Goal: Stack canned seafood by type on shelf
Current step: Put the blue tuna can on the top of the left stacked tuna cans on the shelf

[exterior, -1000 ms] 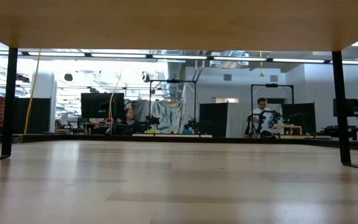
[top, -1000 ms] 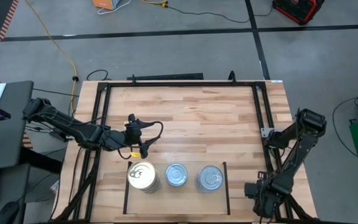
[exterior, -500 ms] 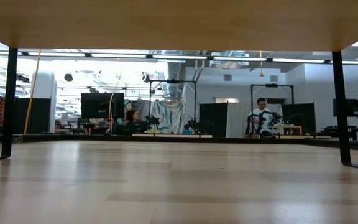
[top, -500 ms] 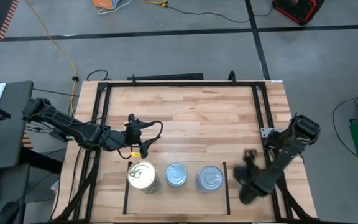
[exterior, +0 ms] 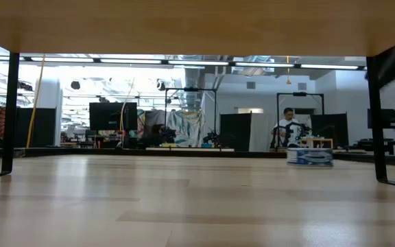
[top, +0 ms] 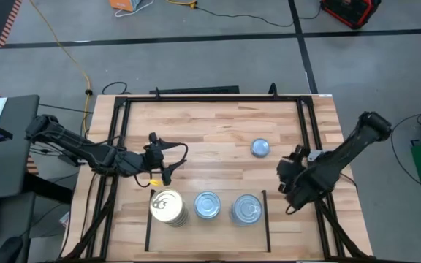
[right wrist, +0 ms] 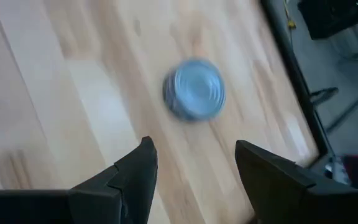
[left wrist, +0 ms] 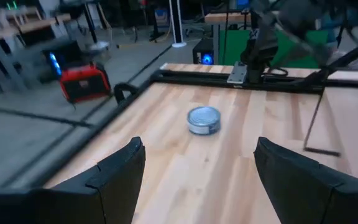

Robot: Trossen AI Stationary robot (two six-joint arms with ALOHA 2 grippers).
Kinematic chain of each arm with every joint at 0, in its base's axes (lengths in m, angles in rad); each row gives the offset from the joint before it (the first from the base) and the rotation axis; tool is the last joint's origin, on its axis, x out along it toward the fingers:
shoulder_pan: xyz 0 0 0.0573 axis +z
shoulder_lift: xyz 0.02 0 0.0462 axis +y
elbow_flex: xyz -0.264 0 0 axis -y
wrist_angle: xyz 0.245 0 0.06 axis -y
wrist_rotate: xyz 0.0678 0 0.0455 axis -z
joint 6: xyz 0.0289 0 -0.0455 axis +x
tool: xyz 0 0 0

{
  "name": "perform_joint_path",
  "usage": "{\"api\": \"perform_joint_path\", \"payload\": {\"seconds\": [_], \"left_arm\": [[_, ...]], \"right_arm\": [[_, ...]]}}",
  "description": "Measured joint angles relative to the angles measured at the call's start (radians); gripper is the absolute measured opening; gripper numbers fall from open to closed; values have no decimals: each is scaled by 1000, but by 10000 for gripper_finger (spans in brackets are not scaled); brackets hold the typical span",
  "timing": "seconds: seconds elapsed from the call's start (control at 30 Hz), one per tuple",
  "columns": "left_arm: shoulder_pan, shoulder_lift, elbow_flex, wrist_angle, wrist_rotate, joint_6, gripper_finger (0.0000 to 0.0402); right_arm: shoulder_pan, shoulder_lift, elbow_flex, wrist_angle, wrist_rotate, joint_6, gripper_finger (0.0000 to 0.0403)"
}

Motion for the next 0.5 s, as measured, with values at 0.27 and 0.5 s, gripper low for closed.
{"api": "perform_joint_path", "payload": {"seconds": [0.27,0.5], "left_arm": [[86,-20,-4,-5,-145,302,288],[405,4,-5,-128,276,316,288]], "right_arm": [[-142,-170,-108,183,202,32,254],[-277,-266,-394,606,59,-109,254]]}}
